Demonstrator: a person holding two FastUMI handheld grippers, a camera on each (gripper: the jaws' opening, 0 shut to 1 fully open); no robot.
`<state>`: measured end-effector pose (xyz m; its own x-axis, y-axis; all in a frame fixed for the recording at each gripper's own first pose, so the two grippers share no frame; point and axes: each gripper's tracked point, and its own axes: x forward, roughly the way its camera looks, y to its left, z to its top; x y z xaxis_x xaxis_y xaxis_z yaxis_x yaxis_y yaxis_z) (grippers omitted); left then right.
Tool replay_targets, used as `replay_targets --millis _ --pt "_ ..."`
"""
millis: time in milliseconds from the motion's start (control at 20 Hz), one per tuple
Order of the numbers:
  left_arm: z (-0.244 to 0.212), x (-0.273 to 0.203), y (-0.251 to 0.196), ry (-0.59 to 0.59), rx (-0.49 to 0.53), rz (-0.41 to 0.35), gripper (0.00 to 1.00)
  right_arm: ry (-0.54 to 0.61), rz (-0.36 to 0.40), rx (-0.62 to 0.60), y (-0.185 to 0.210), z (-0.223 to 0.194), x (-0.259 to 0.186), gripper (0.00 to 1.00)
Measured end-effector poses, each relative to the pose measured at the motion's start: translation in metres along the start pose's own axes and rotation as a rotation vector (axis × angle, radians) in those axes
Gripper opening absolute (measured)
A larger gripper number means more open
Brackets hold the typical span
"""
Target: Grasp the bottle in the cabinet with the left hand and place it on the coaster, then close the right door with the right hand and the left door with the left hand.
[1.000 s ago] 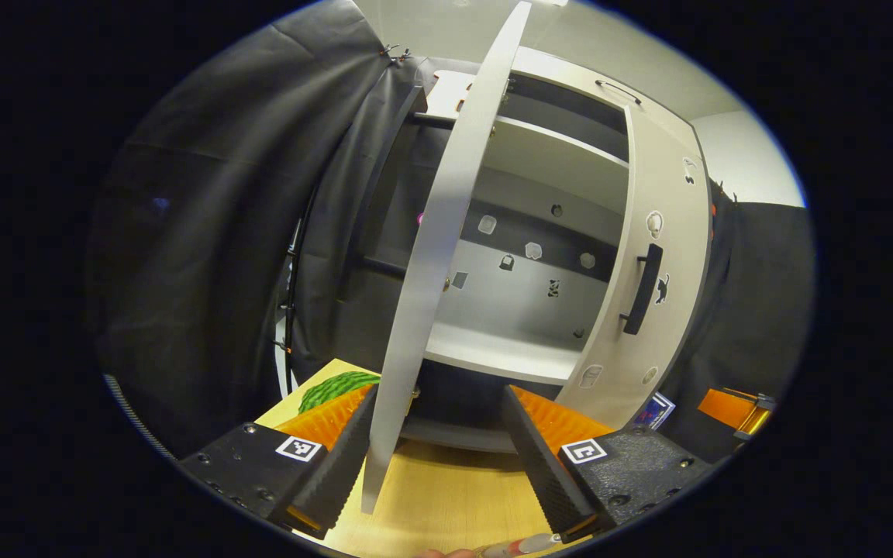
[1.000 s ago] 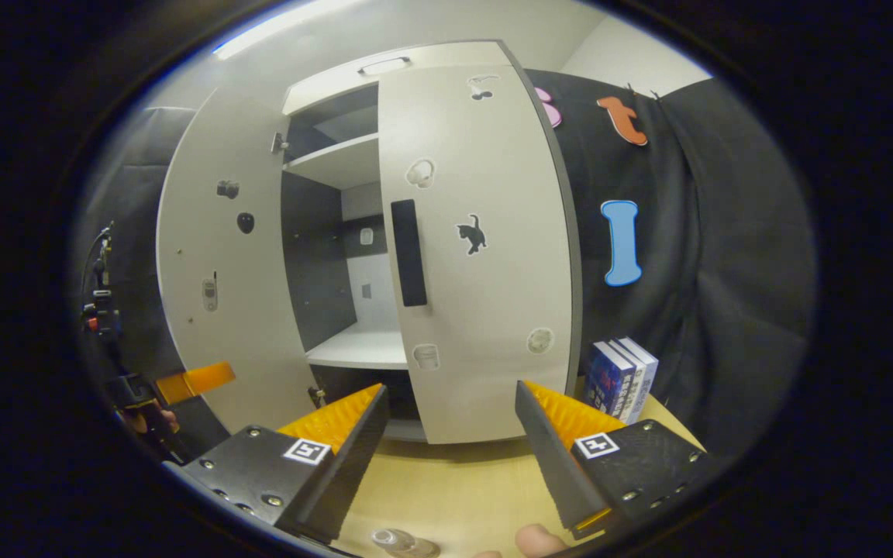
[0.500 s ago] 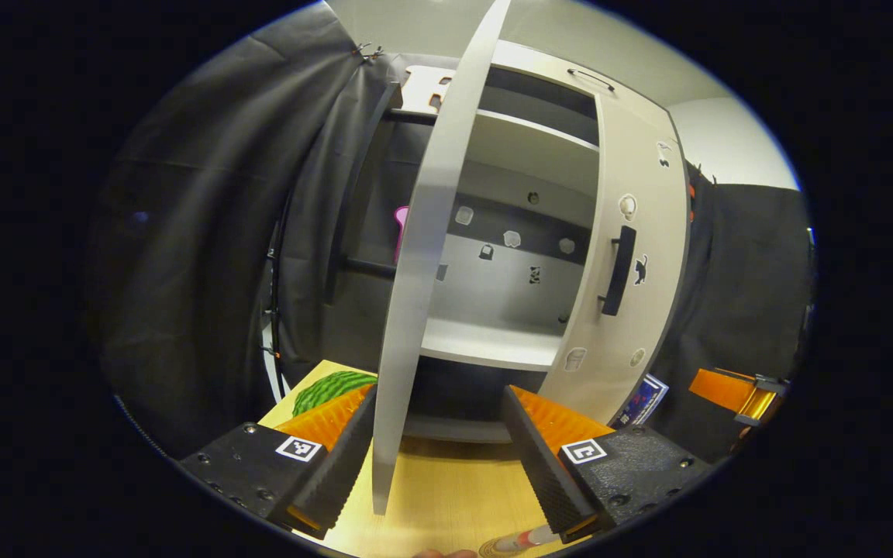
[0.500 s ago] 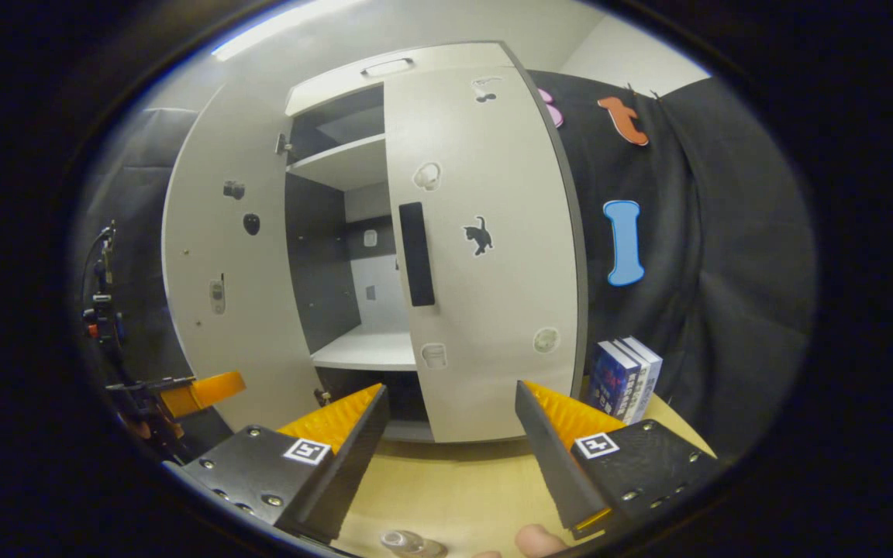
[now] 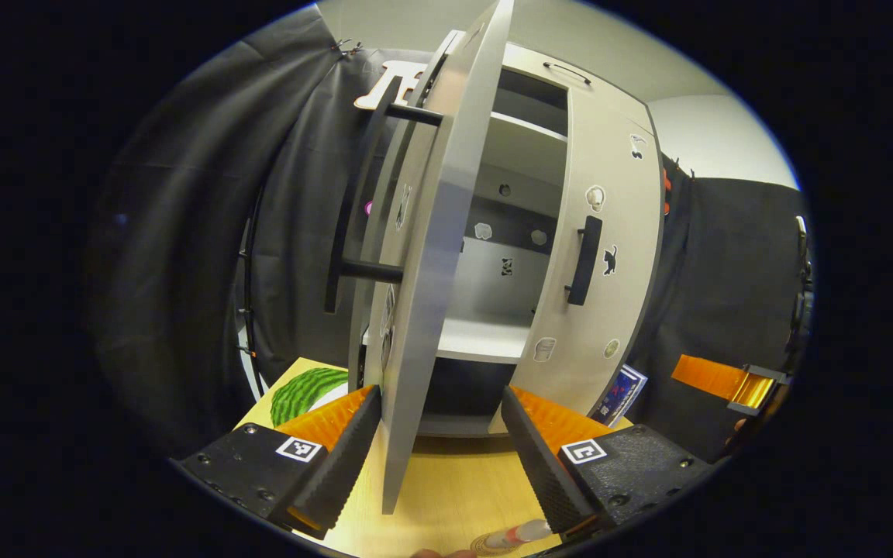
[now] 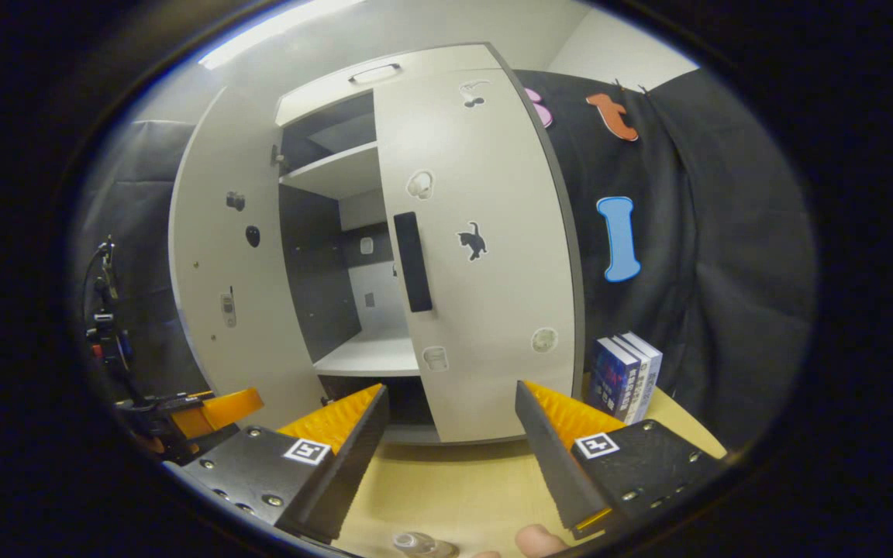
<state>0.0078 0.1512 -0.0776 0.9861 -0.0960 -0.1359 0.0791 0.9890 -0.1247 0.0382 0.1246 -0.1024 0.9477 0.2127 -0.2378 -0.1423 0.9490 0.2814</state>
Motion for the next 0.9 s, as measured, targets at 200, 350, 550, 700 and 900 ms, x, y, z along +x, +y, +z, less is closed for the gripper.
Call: replay_targets --millis 200,350,550,700,900 --pt "0.001 0.0 -0.003 0.005 -0.02 -0.005 0.96 0.004 0.002 0.009 -0.002 0.001 0.002 0.99" --pt "-0.001 0.001 -0.007 0.008 -0.023 -0.01 0.96 0.013 0.018 -0.005 0.001 0.002 0.005 0.99" --pt "-0.003 0.006 -0.021 0.021 -0.035 -0.04 0.96 0.016 0.036 -0.015 0.004 0.006 0.01 0.99" --pt "-0.006 0.011 -0.035 0.029 -0.032 -0.075 0.97 0.02 0.042 -0.015 0.003 0.006 0.012 0.99" --pt "-0.009 0.018 -0.053 0.037 -0.017 -0.125 0.97 0.016 0.023 -0.023 -0.005 0.006 0.013 0.99"
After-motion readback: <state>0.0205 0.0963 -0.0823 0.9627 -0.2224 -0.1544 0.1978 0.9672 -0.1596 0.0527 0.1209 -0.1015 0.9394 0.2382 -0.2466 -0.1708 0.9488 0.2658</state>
